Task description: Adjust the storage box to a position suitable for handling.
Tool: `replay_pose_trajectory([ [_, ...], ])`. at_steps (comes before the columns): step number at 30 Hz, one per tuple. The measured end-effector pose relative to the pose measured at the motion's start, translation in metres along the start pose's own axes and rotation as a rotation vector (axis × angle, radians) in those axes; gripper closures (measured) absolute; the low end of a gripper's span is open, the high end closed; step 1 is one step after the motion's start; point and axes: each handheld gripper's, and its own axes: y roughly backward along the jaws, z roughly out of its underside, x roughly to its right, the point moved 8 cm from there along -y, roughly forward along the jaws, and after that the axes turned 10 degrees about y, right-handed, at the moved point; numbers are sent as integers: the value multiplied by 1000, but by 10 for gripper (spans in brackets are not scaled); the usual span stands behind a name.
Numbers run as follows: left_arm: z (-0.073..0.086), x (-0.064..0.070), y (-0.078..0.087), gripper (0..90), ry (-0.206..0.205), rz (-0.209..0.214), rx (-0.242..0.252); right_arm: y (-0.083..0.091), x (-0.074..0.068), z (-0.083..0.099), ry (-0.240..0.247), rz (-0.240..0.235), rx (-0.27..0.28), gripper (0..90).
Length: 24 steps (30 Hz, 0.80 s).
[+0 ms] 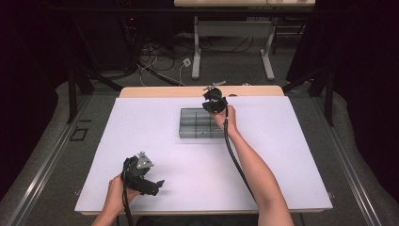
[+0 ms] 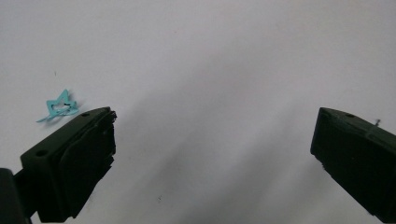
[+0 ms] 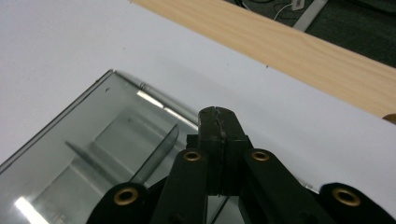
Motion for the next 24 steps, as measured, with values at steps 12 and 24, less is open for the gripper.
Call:
replay_pose_trajectory([
  [12, -2, 1, -2, 0, -2, -6, 24, -16, 10, 0, -18, 20, -73, 900],
  [24, -2, 2, 0, 0, -1, -6, 27, -29, 4, -2, -2, 37, -99, 900],
])
